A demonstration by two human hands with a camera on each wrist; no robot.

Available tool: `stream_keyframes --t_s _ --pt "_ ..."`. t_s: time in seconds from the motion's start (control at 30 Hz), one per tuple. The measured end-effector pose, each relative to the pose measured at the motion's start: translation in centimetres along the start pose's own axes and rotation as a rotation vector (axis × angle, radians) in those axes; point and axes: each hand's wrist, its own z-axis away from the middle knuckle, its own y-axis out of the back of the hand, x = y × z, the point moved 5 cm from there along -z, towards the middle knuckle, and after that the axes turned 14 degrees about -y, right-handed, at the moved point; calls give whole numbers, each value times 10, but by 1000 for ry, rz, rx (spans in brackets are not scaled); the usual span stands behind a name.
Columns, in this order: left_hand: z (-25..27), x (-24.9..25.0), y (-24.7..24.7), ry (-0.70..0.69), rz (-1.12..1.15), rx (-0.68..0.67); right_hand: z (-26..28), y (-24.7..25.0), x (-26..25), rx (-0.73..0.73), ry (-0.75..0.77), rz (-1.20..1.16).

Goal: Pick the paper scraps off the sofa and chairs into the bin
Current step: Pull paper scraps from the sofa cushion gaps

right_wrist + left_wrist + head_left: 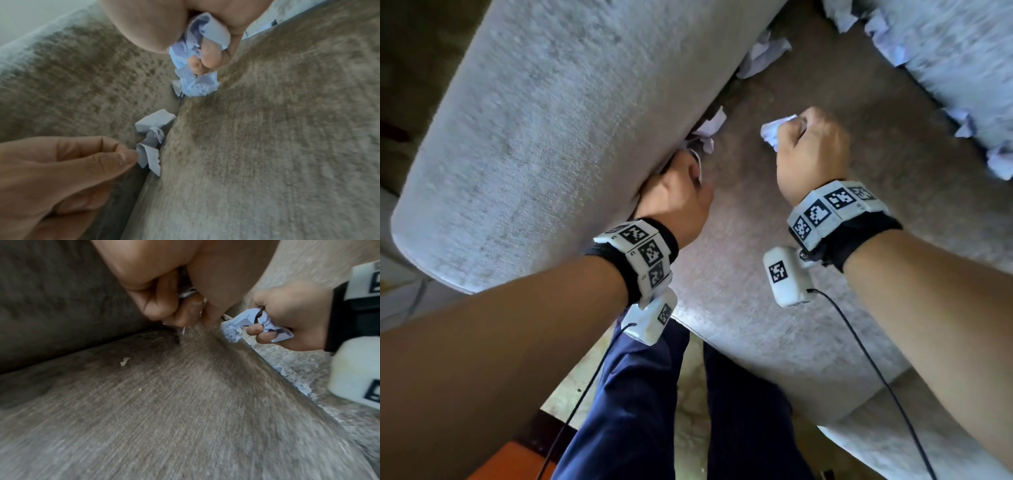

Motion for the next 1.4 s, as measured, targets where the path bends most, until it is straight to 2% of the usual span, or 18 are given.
stream_keyframes --t_s 0.13,0.23,0.33,0.47,0.6,0.73,0.83,1.17,1.3,1.4 --pt "-3 10 -1 -40 -42 70 -1 11 17 50 -10 -51" --pt "-2 16 -4 -40 -88 78 -2 16 28 2 -53 -64" --pt "-4 19 -6 -22 -179 48 -3 18 38 -37 -81 -73" --pt "-11 21 -4 -31 -355 -13 -2 17 50 -52 -44 -89" --pt "-17 15 -9 43 -450 -76 0 19 59 -78 -42 -99" --pt "-24 5 -16 124 -444 -106 2 22 67 -99 -49 -112" --pt "-23 3 -17 134 -452 -107 4 20 72 -118 -52 -146" --pt "-3 15 -13 105 -309 -51 3 21 66 -163 -86 -103" --pt "7 24 -9 9 -238 -44 7 25 49 -163 -103 -61" --pt "9 19 -5 -1 -184 -41 6 19 37 -153 -73 -41"
